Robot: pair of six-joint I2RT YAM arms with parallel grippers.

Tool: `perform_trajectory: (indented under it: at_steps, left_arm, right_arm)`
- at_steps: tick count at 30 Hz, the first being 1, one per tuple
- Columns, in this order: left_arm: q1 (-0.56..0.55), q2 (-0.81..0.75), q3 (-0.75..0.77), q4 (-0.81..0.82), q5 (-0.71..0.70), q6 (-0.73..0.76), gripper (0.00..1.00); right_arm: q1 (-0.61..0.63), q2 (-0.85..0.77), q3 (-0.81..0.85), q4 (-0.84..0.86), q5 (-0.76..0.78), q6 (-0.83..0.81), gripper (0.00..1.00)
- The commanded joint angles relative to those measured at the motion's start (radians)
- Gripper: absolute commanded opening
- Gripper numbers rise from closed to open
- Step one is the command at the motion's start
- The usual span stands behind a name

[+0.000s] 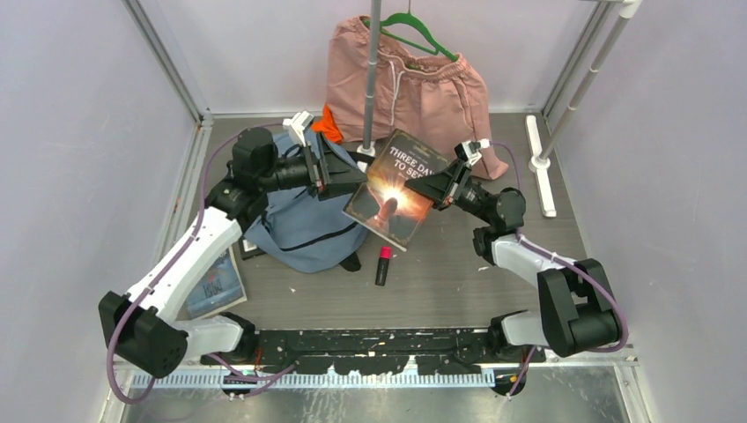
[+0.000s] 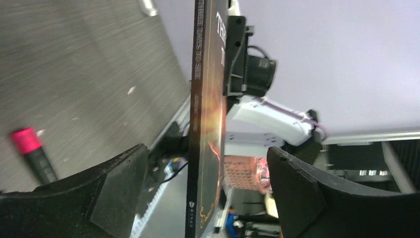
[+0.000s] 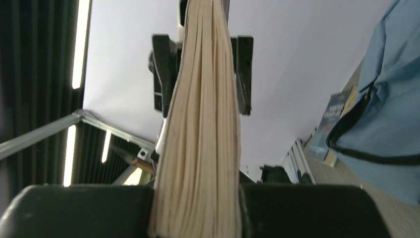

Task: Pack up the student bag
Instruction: Pick up the book from the center of the board.

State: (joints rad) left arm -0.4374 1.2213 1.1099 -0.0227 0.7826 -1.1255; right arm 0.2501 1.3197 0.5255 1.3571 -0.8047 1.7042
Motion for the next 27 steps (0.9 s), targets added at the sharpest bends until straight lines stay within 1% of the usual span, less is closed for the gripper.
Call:
perform_trajectory:
  at_steps: [1, 3, 5, 7, 9, 14, 16, 19, 21, 23, 24, 27]
  left_arm:
    - [0.012, -0.025, 0.202, -0.546, 0.033, 0.444, 0.90]
    - [0.014, -0.015, 0.258, -0.694, 0.027, 0.577, 0.90]
    - [0.015, -0.018, 0.277, -0.764, 0.028, 0.663, 0.90]
    - [0.018, -0.022, 0.272, -0.786, 0.052, 0.712, 0.91]
    - [0.020, -0.016, 0.250, -0.774, 0.107, 0.723, 0.91]
    - [0.024, 0.028, 0.204, -0.669, 0.257, 0.612, 0.91]
    - [0.028, 0.038, 0.174, -0.588, 0.313, 0.541, 0.90]
    - [0.031, 0.034, 0.097, -0.342, 0.409, 0.360, 0.89]
    - [0.031, 0.036, 0.041, -0.154, 0.454, 0.225, 0.89]
    - [0.032, 0.048, 0.006, -0.009, 0.479, 0.130, 0.87]
    - [0.032, 0.060, 0.004, 0.000, 0.483, 0.124, 0.86]
    - [0.034, 0.092, 0.030, -0.094, 0.483, 0.187, 0.82]
  right_arm:
    - [0.000, -0.018, 0.069, 0.063, -0.227, 0.012, 0.01]
    - [0.001, -0.023, 0.078, 0.013, -0.320, 0.005, 0.01]
    - [0.002, -0.029, 0.077, 0.030, -0.370, 0.026, 0.01]
    - [0.006, -0.046, 0.074, 0.050, -0.378, 0.036, 0.01]
    - [0.014, -0.059, 0.079, 0.050, -0.382, 0.034, 0.01]
    - [0.071, -0.039, 0.139, 0.044, -0.420, 0.032, 0.01]
    - [0.110, -0.015, 0.167, 0.042, -0.428, 0.027, 0.01]
    - [0.161, 0.030, 0.197, 0.030, -0.431, 0.003, 0.01]
    - [0.190, 0.066, 0.215, 0.030, -0.437, -0.004, 0.01]
    - [0.224, 0.099, 0.234, 0.040, -0.449, -0.002, 0.01]
    - [0.239, 0.116, 0.243, 0.045, -0.454, 0.000, 0.01]
    - [0.266, 0.145, 0.262, 0.049, -0.465, 0.007, 0.01]
